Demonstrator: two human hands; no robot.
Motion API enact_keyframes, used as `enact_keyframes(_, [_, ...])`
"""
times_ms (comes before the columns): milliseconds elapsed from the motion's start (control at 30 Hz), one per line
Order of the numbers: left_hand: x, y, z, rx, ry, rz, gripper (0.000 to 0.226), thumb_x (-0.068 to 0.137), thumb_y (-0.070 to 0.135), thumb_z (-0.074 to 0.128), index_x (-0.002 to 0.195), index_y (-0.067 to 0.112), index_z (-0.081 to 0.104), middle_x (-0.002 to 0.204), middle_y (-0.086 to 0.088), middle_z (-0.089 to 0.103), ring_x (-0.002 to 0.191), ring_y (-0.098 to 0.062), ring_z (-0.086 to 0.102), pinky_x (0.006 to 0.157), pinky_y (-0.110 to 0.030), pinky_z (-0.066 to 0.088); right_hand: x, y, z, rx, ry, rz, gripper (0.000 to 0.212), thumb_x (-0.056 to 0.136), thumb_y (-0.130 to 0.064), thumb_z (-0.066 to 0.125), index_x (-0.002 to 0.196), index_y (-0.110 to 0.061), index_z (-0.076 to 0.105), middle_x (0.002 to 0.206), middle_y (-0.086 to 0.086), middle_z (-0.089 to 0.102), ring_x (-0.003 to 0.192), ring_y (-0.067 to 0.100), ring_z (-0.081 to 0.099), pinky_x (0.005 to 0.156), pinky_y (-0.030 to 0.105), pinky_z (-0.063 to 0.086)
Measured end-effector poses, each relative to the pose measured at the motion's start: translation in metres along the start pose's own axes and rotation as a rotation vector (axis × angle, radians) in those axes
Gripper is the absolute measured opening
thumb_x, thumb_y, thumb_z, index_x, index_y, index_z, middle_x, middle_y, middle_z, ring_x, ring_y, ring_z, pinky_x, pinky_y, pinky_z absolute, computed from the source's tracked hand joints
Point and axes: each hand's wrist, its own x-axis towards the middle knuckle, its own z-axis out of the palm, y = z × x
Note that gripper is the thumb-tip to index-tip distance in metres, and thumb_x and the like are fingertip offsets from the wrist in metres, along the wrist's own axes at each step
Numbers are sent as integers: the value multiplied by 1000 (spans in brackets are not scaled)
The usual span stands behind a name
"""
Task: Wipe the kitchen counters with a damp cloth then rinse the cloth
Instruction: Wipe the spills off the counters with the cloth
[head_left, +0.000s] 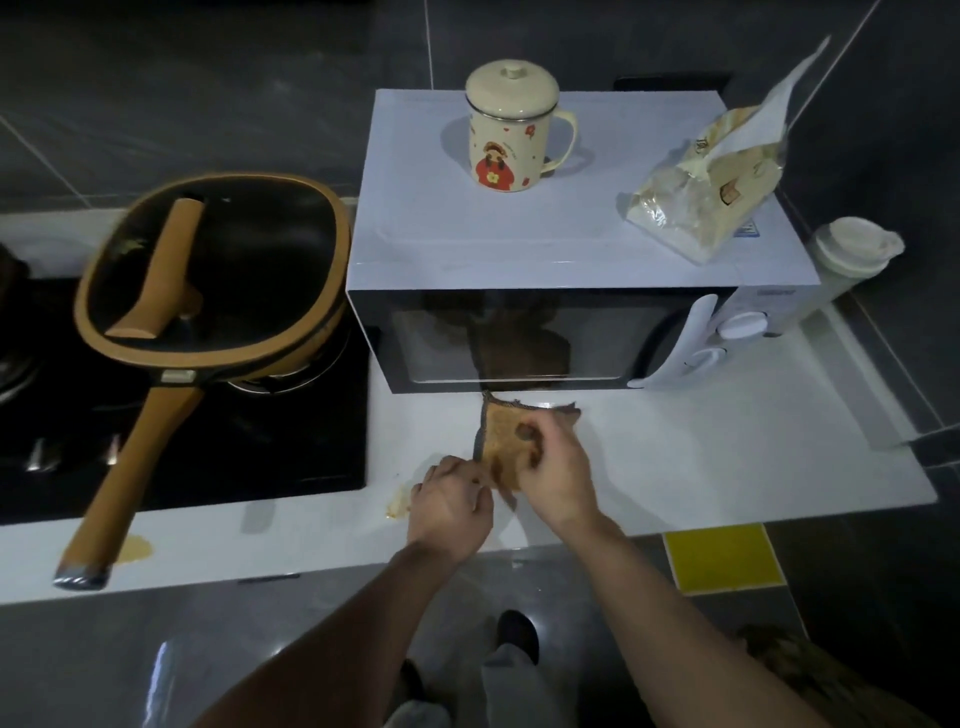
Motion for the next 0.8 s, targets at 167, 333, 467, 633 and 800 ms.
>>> enact_keyframes(167, [-6, -33, -22, -17, 79, -73, 25, 86, 20, 59, 110, 20, 69, 114, 1, 63, 107, -22, 59, 92, -37, 48, -14, 0, 25, -163, -240, -117, 40, 85, -24, 63, 124, -22, 58, 117, -4, 64, 106, 14, 57, 90, 27, 48])
enact_keyframes(333, [-13, -68, -45, 15, 178, -131, 23, 84, 13, 62, 105, 16, 71, 110, -4, 64, 104, -27, 59, 91, -43, 49, -9, 31, 15, -268, -6, -143, 29, 86, -12, 59, 113, -21, 67, 109, 1, 66, 98, 23, 58, 87, 38, 52])
enact_keyframes(467, [-27, -95, -61, 121, 230, -184, 24, 82, 12, 66, 106, 16, 71, 110, -4, 64, 103, -27, 58, 87, -41, 48, 20, 36, 22, -390, -142, -215, 43, 91, -19, 56, 134, -19, 56, 143, 3, 49, 130, 24, 42, 109, 34, 37])
enact_keyframes(633, [-48, -126, -75, 258, 166, -204, 29, 85, 18, 66, 114, 17, 67, 119, -6, 60, 113, -28, 54, 92, -43, 45, 7, 41, 44, -436, -222, -116, 44, 99, -29, 46, 142, -18, 47, 157, 2, 30, 148, 23, 17, 117, 29, 16])
enact_keyframes(800, [-61, -138, -76, 278, 84, -163, 35, 88, 21, 62, 124, 18, 62, 132, -5, 56, 124, -26, 48, 102, -43, 40, -35, 49, 59, -294, -123, -78, 27, 98, -18, 54, 121, -15, 68, 141, 1, 53, 140, 19, 37, 113, 34, 35])
